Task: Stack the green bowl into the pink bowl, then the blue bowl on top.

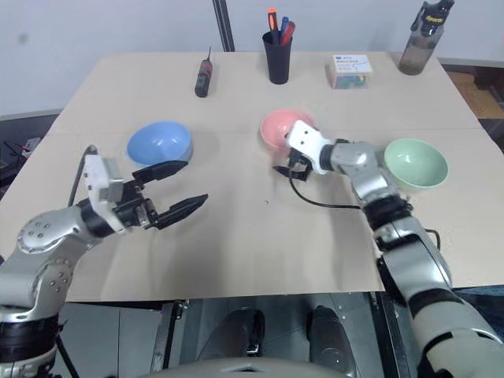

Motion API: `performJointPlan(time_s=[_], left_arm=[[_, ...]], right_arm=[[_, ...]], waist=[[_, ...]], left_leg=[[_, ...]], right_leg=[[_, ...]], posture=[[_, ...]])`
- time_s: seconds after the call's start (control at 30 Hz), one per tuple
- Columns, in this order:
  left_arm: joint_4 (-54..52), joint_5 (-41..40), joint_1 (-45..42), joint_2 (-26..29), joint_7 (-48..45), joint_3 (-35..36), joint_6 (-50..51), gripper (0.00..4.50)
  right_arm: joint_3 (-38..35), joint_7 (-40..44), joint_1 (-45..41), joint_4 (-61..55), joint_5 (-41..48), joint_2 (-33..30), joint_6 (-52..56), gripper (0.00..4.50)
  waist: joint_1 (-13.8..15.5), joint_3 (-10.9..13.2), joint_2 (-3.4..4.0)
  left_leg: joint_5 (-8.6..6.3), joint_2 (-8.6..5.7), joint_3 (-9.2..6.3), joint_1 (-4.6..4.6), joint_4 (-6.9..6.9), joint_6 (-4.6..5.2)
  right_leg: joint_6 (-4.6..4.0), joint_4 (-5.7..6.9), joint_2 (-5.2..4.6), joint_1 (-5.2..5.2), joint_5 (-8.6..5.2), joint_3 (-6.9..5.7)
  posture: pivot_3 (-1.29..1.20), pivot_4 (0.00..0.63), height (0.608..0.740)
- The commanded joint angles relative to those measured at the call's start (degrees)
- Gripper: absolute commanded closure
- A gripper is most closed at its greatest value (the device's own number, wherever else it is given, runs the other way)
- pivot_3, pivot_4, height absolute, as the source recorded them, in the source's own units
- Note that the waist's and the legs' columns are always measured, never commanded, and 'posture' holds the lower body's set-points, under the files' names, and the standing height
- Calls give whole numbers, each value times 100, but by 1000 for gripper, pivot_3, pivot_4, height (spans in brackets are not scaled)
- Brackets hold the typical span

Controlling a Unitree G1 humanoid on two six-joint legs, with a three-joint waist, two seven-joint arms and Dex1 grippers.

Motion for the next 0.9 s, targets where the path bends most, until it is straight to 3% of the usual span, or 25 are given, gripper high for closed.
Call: performJointPlan(time_s=[0.03,0.33,0.53,0.73,0.8,0.9], left_arm=[[-410,26,180,-98,515,475,-79,0],[-638,114,555,-178,747,546,-219,0],[-281,351,393,-201,747,420,-446,0],[-44,473,191,-226,724,347,-558,0],[53,531,111,-238,725,281,-601,0],[117,583,7,-261,703,149,-636,0]], right_arm=[[-59,-37,-509,782,-205,181,-598,723],[14,-92,-883,1443,-686,300,-1473,4417],[36,273,-783,825,-805,131,-1723,4469],[66,1801,474,-2128,226,-340,0,4469],[141,1931,1071,-3049,350,-538,423,4469],[202,1889,1454,-3543,297,-642,991,4469]], waist=[[-24,1,1],[-32,2,3],[-27,4,6],[-21,3,6],[25,2,4],[32,3,5]], left_leg=[[0,0,1,1,1,-1],[3,1,5,8,0,-5],[3,2,6,8,-1,-6],[3,2,1,4,-2,-5],[2,2,-5,1,-3,-5],[2,-1,-5,0,-2,-4]], right_leg=[[0,1,0,0,0,2],[0,8,4,0,0,6],[0,9,5,0,0,7],[0,7,3,1,0,3],[0,6,0,0,0,-2],[0,5,-3,2,0,-1]], posture=[[0,150,740],[0,150,740],[0,150,740],[0,150,740],[0,150,740],[0,150,740]])
